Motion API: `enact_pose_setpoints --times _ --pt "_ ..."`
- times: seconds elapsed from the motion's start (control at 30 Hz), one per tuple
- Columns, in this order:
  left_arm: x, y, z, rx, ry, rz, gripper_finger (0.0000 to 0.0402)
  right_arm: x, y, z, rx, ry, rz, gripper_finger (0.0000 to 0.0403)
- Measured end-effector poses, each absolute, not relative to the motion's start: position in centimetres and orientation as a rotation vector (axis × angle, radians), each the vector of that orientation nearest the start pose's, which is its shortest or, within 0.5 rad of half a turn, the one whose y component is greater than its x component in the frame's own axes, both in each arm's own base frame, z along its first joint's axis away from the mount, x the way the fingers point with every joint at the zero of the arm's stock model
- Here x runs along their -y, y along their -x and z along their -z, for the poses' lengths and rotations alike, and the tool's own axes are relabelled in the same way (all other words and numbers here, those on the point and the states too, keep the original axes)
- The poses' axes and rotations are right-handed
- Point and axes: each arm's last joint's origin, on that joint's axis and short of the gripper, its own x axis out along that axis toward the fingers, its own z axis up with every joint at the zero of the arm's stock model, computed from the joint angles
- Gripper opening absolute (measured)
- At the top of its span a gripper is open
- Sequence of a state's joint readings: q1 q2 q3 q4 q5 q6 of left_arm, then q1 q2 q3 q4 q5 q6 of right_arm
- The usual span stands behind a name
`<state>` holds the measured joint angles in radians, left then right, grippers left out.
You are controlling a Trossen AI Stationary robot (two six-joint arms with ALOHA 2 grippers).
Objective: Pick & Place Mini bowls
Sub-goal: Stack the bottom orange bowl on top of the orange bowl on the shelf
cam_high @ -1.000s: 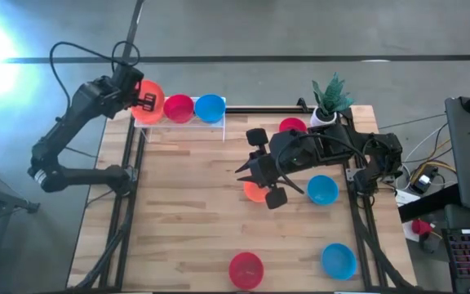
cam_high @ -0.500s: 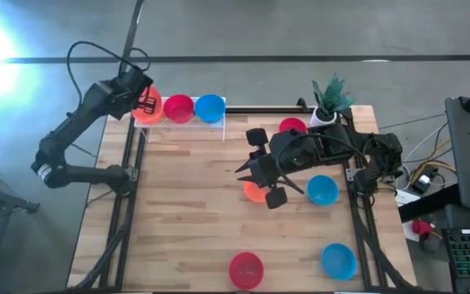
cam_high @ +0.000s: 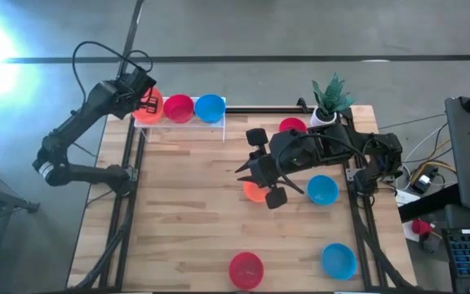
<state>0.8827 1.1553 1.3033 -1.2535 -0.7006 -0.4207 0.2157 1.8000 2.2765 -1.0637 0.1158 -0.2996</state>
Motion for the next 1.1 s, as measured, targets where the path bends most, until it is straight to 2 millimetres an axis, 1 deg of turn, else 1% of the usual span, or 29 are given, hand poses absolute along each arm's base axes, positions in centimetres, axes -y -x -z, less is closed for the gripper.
enact_pose_setpoints --times 0.3,1.1 --pt "-15.63 -10.49 -35.98 -0.893 0.424 -1.632 0.0011 -7.18 -34.31 -47.27 -0.563 0.385 -0.183 0.0079" --pt "-15.67 -10.56 -35.99 -0.868 0.448 -1.632 0.0014 -7.18 -34.31 -47.27 -0.563 0.377 -0.18 0.0079"
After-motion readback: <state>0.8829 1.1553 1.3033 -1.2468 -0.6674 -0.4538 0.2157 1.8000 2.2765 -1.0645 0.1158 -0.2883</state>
